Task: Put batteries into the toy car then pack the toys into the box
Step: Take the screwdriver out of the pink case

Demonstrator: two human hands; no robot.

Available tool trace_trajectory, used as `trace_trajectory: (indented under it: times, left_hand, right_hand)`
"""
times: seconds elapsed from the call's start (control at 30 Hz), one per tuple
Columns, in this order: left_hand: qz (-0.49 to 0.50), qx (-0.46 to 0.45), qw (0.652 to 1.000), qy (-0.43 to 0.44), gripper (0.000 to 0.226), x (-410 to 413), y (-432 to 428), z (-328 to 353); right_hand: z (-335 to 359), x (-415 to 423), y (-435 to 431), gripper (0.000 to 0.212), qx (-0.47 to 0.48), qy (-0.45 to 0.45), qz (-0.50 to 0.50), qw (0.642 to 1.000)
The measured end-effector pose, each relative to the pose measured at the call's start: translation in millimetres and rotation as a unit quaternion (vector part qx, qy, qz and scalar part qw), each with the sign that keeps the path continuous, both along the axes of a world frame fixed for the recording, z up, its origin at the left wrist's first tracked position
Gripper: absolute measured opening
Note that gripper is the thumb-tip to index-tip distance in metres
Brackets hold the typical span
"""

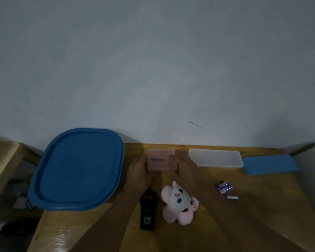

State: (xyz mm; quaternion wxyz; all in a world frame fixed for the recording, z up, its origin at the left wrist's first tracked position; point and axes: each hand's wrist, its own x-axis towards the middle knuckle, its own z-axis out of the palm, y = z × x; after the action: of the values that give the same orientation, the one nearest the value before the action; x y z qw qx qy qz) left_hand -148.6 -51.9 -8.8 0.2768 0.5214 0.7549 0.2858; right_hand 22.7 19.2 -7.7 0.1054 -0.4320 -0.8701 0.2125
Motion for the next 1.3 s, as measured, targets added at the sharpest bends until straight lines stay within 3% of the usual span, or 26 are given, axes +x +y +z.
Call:
trace_trajectory:
  times: [0.07,0.13,0.3,0.53,0.67,0.77,0.9,1.13,1.3]
  left_hand:
    - [0.008,0.024,1.000,-0.012,0.018,0,1,-2]
    - [0.013,0.050,0.998,-0.022,0.020,-1,0,-3]
    - [0.026,0.059,0.996,-0.069,0.018,-4,-1,-9]
    - [0.027,0.057,0.994,-0.091,0.013,-4,-1,-10]
    - [0.031,0.058,0.994,-0.093,0.013,-4,0,-8]
    - [0.036,0.056,0.994,-0.089,0.016,-3,-1,-6]
    - [0.060,0.041,0.995,-0.072,0.006,-1,1,-3]
    - [0.035,0.028,0.998,-0.038,0.012,0,-1,6]
    - [0.053,0.024,0.998,-0.039,0.016,0,1,9]
  right_hand:
    - [-1,-4,0,0.037,0.054,-0.015,0.014,0.998]
    - [2,-10,-2,0.025,0.103,-0.046,0.037,0.993]
    - [2,-17,1,0.035,0.179,-0.128,0.093,0.971]
    - [4,-25,4,0.034,0.334,-0.277,0.184,0.882]
    - [11,-26,5,0.027,0.406,-0.302,0.238,0.829]
    - [6,-23,5,0.026,0.427,-0.300,0.253,0.815]
    - [11,-28,11,0.026,0.434,-0.245,0.255,0.829]
    - [-1,-16,30,0.027,0.329,-0.124,0.224,0.909]
    - [20,-9,43,0.026,0.307,-0.050,0.201,0.929]
